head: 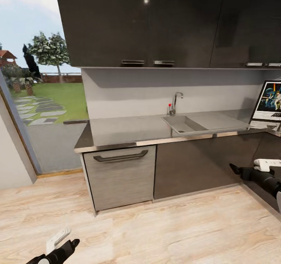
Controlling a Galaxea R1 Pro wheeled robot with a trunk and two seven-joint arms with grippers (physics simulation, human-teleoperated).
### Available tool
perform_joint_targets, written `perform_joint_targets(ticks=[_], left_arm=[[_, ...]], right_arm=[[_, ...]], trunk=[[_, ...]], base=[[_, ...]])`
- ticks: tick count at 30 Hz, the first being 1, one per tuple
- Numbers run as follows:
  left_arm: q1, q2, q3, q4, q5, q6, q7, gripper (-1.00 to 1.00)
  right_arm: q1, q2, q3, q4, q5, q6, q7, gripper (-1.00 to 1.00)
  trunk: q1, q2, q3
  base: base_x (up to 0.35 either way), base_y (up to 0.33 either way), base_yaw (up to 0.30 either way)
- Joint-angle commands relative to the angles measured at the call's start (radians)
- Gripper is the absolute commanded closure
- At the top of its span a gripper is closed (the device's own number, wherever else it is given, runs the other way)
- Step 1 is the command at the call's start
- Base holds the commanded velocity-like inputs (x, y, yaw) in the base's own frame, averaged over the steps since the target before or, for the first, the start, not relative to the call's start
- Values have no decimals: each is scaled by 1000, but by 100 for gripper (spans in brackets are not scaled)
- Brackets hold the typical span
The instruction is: Pick up the poster from the kitchen countertop and hang it on one of the wall nails in the kitchen.
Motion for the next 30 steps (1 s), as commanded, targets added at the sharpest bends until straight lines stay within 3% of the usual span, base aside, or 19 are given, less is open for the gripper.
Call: perform_joint_targets(ticks=[1, 10, 16, 21, 23, 24, 25, 28, 30], left_arm=[[0, 0, 0, 1, 11, 4, 9, -100], [0, 1, 2, 21, 11, -24, 13, -100], [0, 1, 2, 23, 11, -27, 14, -100], [0, -1, 2, 23, 12, -28, 14, -100], [0, -6, 2, 11, 50, -24, 34, -100], [-1, -7, 1, 10, 86, -23, 54, -100], [-3, -3, 0, 14, 146, -25, 94, -100], [-5, -2, -2, 24, 174, -47, 120, -100], [-5, -1, -4, 26, 174, -67, 125, -100]], right_arm=[[-1, -1, -2, 0, 0, -1, 5, -100], [-20, -3, -34, 0, 0, 7, 5, -100], [-80, -4, -44, 7, 1, 106, 4, -100], [-93, -3, -46, 8, 3, 124, 2, -100], [-94, -3, -45, 9, 3, 126, 1, -100], [-93, -3, -45, 9, 4, 126, 1, -100], [-93, -2, -45, 10, 8, 128, 1, -100], [-97, 2, -42, 29, 13, 129, -16, -100], [-100, 1, -43, 41, 10, 120, -37, -100]], trunk=[[0, -1, -1], [0, -1, -1], [0, -1, -1], [0, -1, -1], [0, -1, -1], [-4, 6, 2], [-8, 13, 5], [-19, 34, 15], [-27, 48, 21]], base=[[0, -324, 0], [0, -324, 0], [0, -324, 0], [0, -320, 0], [0, -121, 0], [0, -69, 0], [0, -28, 0], [0, -14, 0], [0, -3, 0]])
